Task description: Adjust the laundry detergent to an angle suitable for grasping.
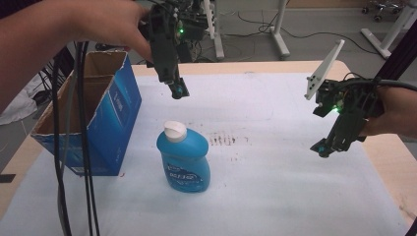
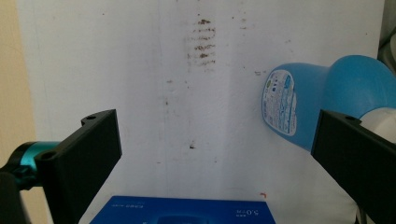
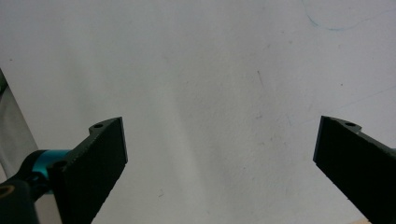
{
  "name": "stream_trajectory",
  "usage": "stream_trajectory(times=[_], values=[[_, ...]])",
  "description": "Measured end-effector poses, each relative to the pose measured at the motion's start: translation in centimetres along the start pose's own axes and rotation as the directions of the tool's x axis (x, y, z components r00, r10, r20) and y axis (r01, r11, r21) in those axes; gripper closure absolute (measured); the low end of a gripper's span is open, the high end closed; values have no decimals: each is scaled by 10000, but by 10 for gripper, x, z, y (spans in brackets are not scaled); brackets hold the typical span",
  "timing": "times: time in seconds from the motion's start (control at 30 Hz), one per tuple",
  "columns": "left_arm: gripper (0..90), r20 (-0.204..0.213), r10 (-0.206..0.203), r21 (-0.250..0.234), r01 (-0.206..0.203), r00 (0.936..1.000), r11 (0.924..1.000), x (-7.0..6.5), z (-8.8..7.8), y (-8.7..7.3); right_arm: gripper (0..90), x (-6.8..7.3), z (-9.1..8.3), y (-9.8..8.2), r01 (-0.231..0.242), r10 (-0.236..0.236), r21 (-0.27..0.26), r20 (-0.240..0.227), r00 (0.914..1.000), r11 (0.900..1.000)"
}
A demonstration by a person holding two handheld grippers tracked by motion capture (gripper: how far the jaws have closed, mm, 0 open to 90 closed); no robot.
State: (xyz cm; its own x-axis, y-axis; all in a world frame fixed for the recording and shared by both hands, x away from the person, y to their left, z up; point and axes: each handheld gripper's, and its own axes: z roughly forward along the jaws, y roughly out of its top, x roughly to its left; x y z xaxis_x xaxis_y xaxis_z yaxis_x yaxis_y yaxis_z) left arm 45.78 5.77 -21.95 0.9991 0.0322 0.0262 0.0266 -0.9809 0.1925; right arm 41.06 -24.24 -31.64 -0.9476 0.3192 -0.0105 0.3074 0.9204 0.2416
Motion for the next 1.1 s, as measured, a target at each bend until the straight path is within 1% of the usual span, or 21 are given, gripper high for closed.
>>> stream_trajectory(times=[0.07, 0.13, 0.27, 0.33, 0.4, 0.5, 0.53, 0.63, 0.9, 0.93, 1.03, 1.1], values=[[17, -13, -36, -54, 36, 10000, 10000, 1, 0, 0, 19, 0, 0, -1, 4, -4, -34, 5, 10000, 10000], [17, 6, -16, -66, 16, 10000, 10000, 0, -1, 1, 19, -1, -1, -2, -89, 89, -1, 3, 10000, 10000], [17, -32, 45, -153, -46, 10000, 9999, -3, -4, 2, 19, 1, -3, -3, -48, 49, -34, 44, 10000, 10000], [17, -21, 43, -203, -43, 10000, 9998, -5, -6, 2, 19, 1, -4, -3, -104, 104, -76, 66, 9999, 9999], [17, -16, 66, -172, -67, 10000, 9998, -7, -7, 2, 19, 2, -5, -4, -31, 32, -110, 66, 10000, 9999], [17, -16, 112, -128, -112, 9999, 9999, -11, -8, 2, 19, 3, -5, -3, -82, 83, -75, 117, 9999, 9999], [17, -7, 143, -99, -143, 9999, 9998, -11, -8, 2, 19, 4, -5, -2, 1, 0, -88, 128, 9999, 10000], [17, -51, 134, -170, -135, 9999, 9998, -14, -10, 3, 19, 5, -5, -1, 11, -10, -84, 114, 9999, 10000], [17, -42, 150, -115, -150, 9999, 9998, -17, -12, 4, 19, 7, -6, -2, 61, -59, -117, 113, 9999, 9999], [17, 19, 123, -130, -123, 9999, 9998, -20, -14, 5, 19, 7, -7, -2, 88, -86, -111, 124, 9999, 9999], [17, -17, 131, -249, -131, 9999, 9996, -22, -17, 5, 19, 7, -8, -3, 52, -50, -128, 137, 9999, 9999], [17, -13, 105, -293, -106, 9999, 9995, -23, -18, 5, 19, 8, -8, -4, 112, -110, -165, 128, 9999, 9998]])
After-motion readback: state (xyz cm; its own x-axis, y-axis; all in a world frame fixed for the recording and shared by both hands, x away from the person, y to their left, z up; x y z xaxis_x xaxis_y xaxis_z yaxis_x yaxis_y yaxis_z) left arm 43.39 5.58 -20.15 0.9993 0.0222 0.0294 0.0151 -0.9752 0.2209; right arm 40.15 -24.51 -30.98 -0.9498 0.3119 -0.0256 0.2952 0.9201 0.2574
